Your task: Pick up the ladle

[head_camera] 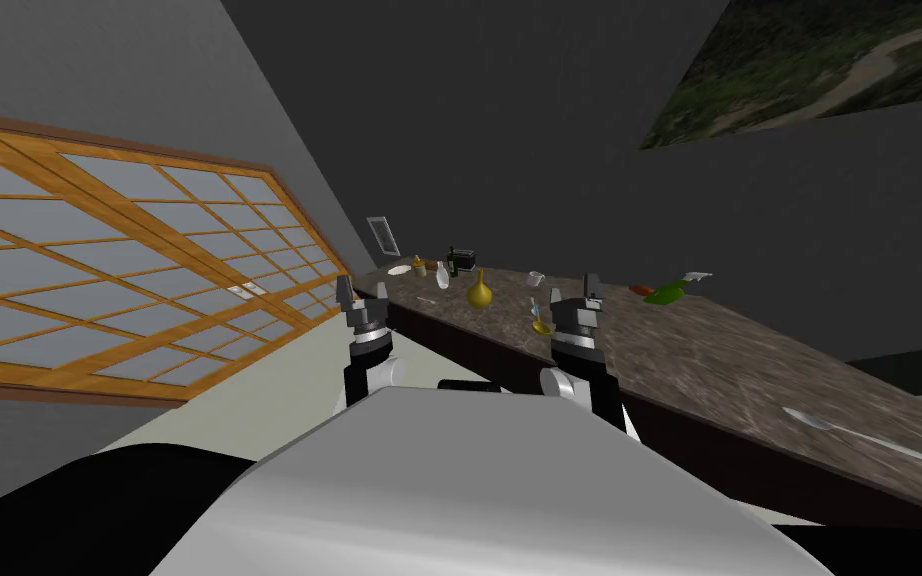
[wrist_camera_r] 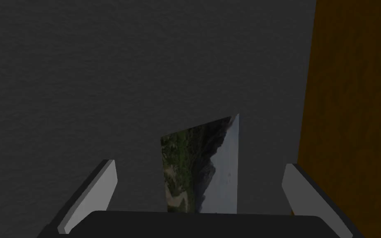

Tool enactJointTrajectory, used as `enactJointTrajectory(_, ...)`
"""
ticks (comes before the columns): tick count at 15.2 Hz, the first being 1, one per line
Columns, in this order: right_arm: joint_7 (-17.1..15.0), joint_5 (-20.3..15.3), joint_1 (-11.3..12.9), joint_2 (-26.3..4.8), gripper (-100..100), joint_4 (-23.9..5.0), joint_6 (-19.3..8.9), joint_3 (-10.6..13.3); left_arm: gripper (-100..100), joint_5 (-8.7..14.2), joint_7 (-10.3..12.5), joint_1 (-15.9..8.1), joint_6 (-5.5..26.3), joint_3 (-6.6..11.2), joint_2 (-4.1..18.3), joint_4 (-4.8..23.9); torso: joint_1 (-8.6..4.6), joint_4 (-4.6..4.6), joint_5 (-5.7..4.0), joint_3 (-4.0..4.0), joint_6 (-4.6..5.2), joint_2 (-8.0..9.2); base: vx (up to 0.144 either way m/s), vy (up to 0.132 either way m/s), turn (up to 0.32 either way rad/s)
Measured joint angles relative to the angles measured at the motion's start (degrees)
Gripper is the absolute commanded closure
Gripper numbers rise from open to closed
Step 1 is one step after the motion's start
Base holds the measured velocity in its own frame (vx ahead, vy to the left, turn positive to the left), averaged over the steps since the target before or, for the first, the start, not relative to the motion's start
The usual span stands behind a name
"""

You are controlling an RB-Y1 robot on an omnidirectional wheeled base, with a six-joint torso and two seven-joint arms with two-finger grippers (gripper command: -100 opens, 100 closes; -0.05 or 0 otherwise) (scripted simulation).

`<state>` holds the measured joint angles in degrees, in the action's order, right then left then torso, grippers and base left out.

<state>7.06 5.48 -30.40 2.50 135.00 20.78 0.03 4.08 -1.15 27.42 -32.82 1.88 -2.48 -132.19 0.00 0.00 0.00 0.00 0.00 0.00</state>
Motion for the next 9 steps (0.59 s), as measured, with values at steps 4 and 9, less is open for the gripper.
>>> enactJointTrajectory(4, 0.56, -2.1, 0.15, -4.09, -100, -0.77, 1.08, -0.52, 0, 0.0, 0.0, -0.01, 0.0, 0.0, 0.0, 0.0, -0.09, 0.02, -0.02, 0.06, -0.02, 0.1, -0.025, -0.016, 0.071)
enactJointTrajectory(9, 1.74, -6.18, 0.59, -9.46, -100, -2.32, 3.32, -1.74, 0, 0.0, 0.0, -0.01, 0.0, 0.0, 0.0, 0.0, -0.18, 0.03, -0.04, 0.07, -0.01, 0.12, -0.029, -0.033, 0.088)
